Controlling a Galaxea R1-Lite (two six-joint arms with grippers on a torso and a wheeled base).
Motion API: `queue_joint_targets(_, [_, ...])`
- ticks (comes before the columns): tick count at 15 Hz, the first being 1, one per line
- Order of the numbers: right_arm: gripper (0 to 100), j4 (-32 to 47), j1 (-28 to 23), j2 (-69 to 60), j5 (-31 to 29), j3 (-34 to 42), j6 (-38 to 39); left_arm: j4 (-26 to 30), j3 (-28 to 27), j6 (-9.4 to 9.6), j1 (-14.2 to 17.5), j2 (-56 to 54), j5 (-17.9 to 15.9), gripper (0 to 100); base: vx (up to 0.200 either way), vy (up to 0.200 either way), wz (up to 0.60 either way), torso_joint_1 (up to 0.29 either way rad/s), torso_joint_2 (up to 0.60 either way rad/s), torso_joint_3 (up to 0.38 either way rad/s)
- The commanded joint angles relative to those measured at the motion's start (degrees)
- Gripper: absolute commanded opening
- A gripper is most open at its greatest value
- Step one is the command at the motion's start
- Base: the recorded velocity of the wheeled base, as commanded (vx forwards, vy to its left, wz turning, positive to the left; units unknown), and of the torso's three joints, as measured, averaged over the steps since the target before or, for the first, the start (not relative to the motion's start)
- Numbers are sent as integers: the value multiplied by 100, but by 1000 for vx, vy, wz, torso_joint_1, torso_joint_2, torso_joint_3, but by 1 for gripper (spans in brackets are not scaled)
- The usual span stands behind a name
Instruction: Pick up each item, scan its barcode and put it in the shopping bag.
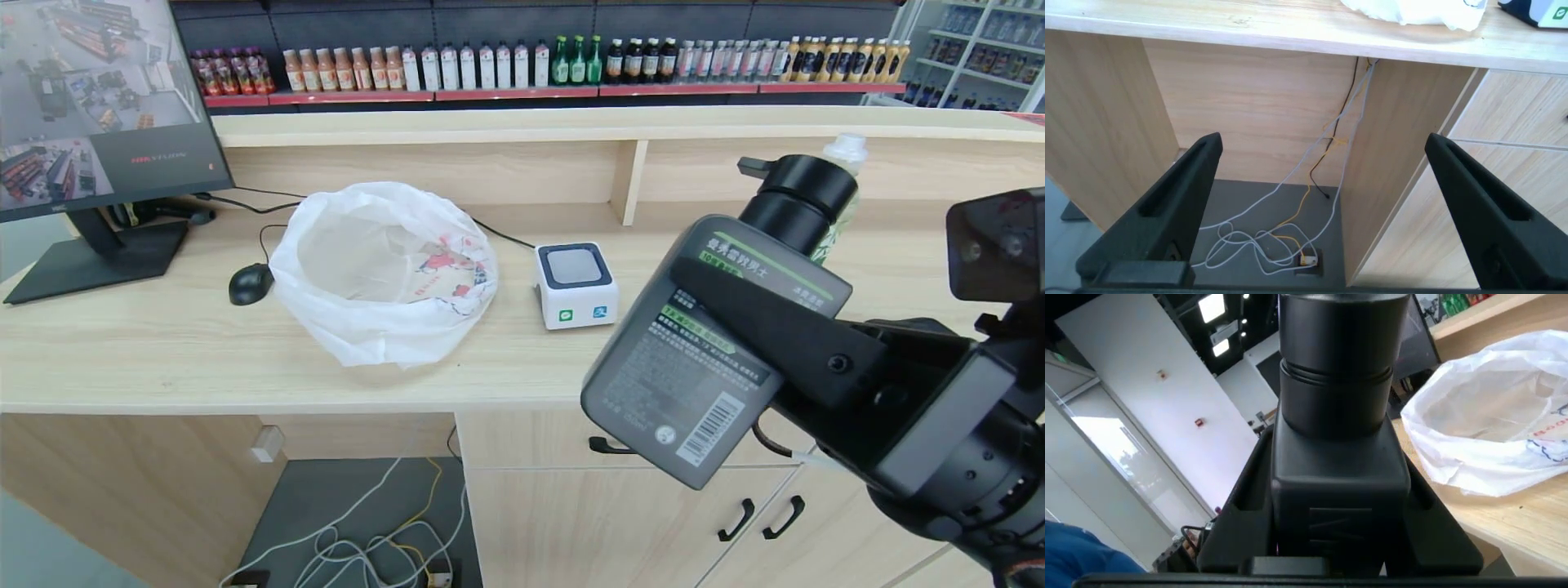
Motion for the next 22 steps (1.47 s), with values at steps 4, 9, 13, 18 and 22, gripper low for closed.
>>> queue_joint_targets(4, [0, -23, 14, -13, 8, 198, -353, 0, 0, -2, 1, -2, 3, 100, 0, 0, 0, 0, 0, 0])
queue_joint_targets(9, [0, -15, -109, 75, -27, 321, -1057, 0, 0, -2, 1, -2, 3, 100, 0, 0, 0, 0, 0, 0])
queue_joint_targets(13, [0, 29, -1023, 40, -18, 461, -2173, 0, 0, -2, 1, -2, 3, 100, 0, 0, 0, 0, 0, 0])
queue_joint_targets(18, [0, 3, -1612, -40, -590, 989, -3412, 0, 0, -2, 1, -2, 3, 100, 0, 0, 0, 0, 0, 0])
queue_joint_targets(22, [0, -6, -2131, -40, -1715, 936, -4027, 0, 0, -2, 1, -2, 3, 100, 0, 0, 0, 0, 0, 0])
